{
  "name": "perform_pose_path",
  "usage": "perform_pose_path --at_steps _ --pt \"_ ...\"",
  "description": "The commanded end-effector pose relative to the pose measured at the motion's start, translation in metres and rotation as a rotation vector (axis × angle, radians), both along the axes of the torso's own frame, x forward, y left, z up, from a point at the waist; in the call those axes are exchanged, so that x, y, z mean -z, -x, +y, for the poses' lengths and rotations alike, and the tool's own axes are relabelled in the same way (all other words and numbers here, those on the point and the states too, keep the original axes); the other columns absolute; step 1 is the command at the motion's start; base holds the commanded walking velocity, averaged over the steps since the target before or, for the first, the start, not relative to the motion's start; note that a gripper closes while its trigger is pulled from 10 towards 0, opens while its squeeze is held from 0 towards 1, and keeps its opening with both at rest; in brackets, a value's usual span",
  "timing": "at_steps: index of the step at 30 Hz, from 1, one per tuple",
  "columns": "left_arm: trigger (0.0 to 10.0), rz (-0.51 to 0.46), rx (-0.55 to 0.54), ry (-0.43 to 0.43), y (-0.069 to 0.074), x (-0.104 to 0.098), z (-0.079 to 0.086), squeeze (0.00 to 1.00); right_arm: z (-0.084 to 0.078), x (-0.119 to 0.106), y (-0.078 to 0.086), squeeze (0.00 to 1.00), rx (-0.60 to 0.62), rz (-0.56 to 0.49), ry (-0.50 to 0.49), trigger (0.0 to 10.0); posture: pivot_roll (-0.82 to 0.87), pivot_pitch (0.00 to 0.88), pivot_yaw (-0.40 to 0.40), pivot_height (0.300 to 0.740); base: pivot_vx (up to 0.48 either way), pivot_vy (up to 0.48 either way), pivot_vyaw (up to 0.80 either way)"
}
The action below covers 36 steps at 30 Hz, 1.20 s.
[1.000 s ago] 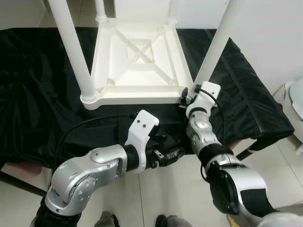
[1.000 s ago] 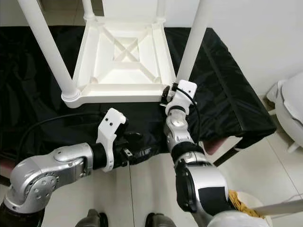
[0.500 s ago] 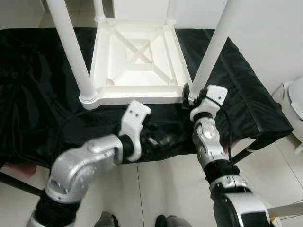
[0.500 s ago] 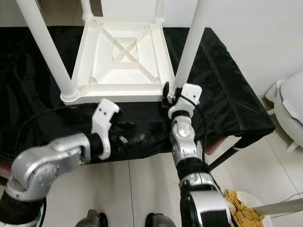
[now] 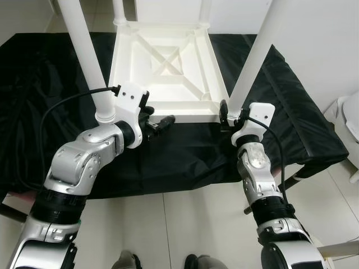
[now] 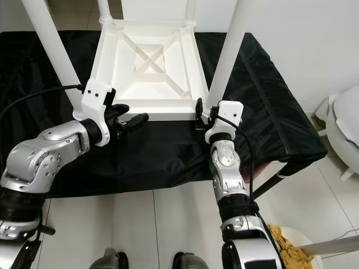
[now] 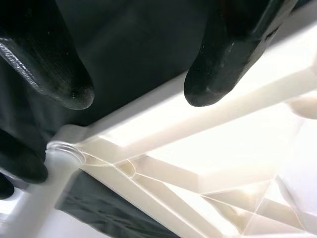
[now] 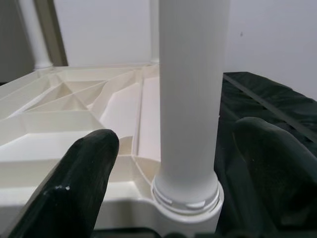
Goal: Building children table
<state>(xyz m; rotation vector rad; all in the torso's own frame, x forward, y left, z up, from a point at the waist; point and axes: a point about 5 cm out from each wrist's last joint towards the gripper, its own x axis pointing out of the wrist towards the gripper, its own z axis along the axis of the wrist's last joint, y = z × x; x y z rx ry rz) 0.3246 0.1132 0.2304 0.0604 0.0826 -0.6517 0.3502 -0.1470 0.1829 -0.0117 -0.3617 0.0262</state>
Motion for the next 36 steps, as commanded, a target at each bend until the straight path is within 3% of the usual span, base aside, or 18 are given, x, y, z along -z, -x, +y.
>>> perform_pose_path --at_steps 1,6,10,14,17,20,27,32,36 --pt "10.0 -0.020 0.003 -0.010 -0.004 0.000 0.000 0.00 -0.004 -0.001 0.002 0.00 -0.005 0.004 -0.003 10.0 0.00 0.153 -0.011 0.740 0.000 0.000 0.00" --pt "10.0 -0.052 -0.116 0.006 -0.030 0.011 0.001 0.00 -0.011 -0.012 0.010 0.00 -0.012 -0.040 -0.003 10.0 -0.02 0.165 -0.015 0.740 0.000 0.000 0.00" --pt "10.0 -0.057 -0.175 0.018 -0.040 0.013 0.003 0.00 -0.010 -0.019 0.017 0.00 -0.047 -0.080 0.005 10.0 -0.04 0.168 -0.007 0.740 0.000 0.000 0.00" --pt "10.0 -0.044 -0.230 0.046 -0.045 0.013 0.007 0.00 -0.009 -0.024 0.023 0.00 -0.081 -0.109 0.013 10.0 -0.04 0.168 0.008 0.740 0.000 0.000 0.00" --pt "10.0 -0.018 -0.347 0.118 -0.051 0.016 0.015 0.00 -0.014 -0.042 0.031 0.00 -0.133 -0.165 0.023 10.0 -0.05 0.168 0.021 0.740 0.000 0.000 0.00" --pt "10.0 -0.023 -0.372 0.125 -0.052 0.016 0.016 0.00 -0.015 -0.047 0.033 0.00 -0.139 -0.175 0.026 10.0 -0.05 0.168 0.021 0.740 0.000 0.000 0.00" --pt "10.0 0.004 -0.566 0.261 -0.063 0.022 0.033 0.00 -0.028 -0.095 0.030 0.00 -0.135 -0.268 0.018 10.0 -0.05 0.168 0.020 0.740 0.000 0.000 0.00" --pt "10.0 0.007 -0.585 0.268 -0.064 0.024 0.035 0.00 -0.029 -0.104 0.028 0.00 -0.136 -0.286 0.007 10.0 -0.05 0.164 0.018 0.740 0.000 0.000 0.00" --pt "10.0 0.007 -0.582 0.263 -0.063 0.028 0.032 0.00 -0.028 -0.127 0.021 0.00 -0.139 -0.341 0.007 10.0 -0.04 0.158 0.012 0.740 0.000 0.000 0.00"
